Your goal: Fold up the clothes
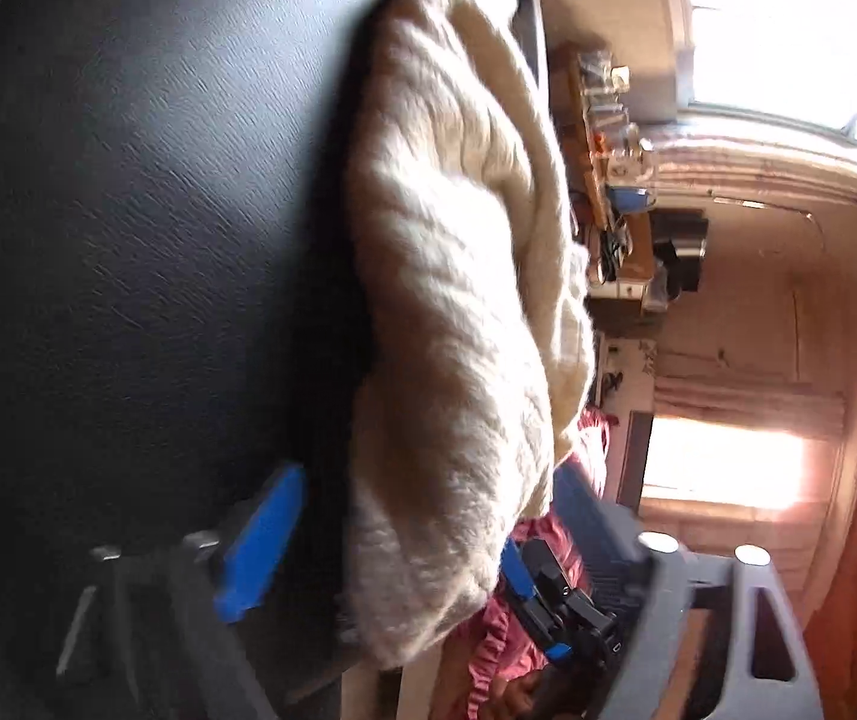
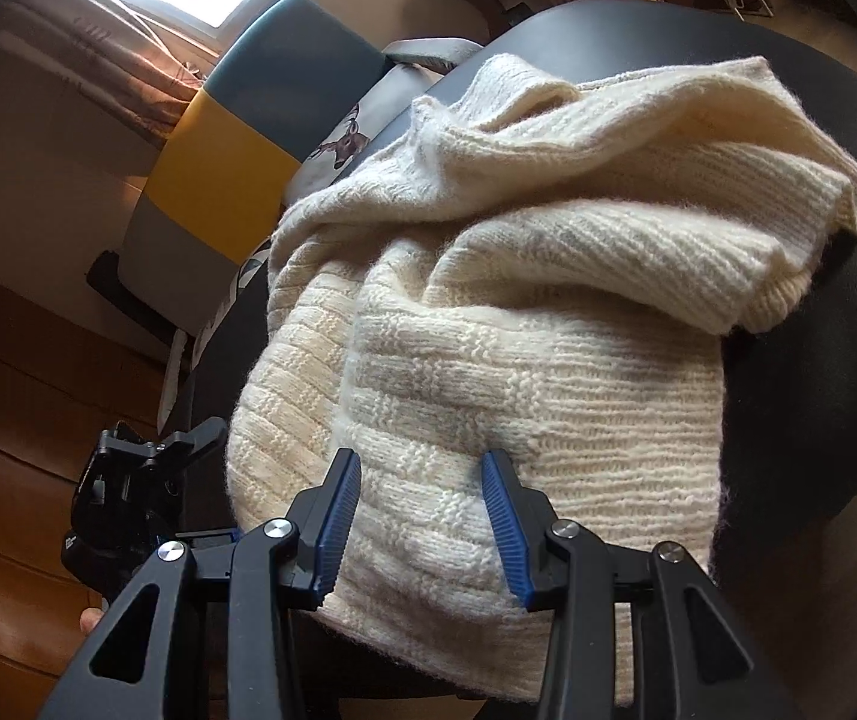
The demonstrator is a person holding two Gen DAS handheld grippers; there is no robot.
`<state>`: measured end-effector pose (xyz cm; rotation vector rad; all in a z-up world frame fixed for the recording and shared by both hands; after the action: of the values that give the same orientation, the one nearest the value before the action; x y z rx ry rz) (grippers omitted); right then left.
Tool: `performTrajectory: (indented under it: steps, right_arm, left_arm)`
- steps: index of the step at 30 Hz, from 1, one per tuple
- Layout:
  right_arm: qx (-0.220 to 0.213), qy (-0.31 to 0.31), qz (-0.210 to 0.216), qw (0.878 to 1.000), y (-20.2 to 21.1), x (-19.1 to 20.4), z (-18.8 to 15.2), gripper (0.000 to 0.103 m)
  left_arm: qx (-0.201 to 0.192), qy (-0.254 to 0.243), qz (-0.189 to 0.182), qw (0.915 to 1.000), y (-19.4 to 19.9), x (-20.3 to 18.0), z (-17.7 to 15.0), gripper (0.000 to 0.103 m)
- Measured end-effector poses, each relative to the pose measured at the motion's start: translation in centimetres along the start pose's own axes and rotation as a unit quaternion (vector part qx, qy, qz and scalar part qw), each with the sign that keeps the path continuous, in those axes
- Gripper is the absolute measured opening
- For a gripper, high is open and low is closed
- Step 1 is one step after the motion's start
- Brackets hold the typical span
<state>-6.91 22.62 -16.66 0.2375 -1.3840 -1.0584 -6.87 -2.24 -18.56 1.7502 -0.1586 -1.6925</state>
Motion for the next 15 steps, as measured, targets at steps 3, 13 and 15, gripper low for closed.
performTrajectory:
  steps: [3,13,15]
  right_arm:
    - [-0.023,0.052,-0.056,0.997,0.2,1.4,0.5,0.043]
    - [-0.150,0.192,-0.232,0.942,2.6,6.4,0.4,0.043]
    - [-0.159,0.214,-0.248,0.932,2.7,7.2,0.2,0.043]
  left_arm:
    - [0.005,0.008,0.001,1.0000,-1.1,-0.2,0.0,0.075]
    - [-0.020,-0.117,0.129,0.9845,-0.8,-2.3,0.9,0.039]
    - [-0.020,-0.119,0.135,0.9835,-0.9,-2.2,0.9,0.039]
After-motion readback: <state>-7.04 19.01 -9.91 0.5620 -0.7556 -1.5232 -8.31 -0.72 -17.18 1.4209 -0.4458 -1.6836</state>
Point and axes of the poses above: each gripper's, at about its wrist camera, not at the fingertips, and y roughly against the way its jaws point, x to its left, z to its top, the point moved 4 cm from there along -y, roughly the way its jaws point, and after that the axes turned 11 degrees about -y, right-handed, at the moved point
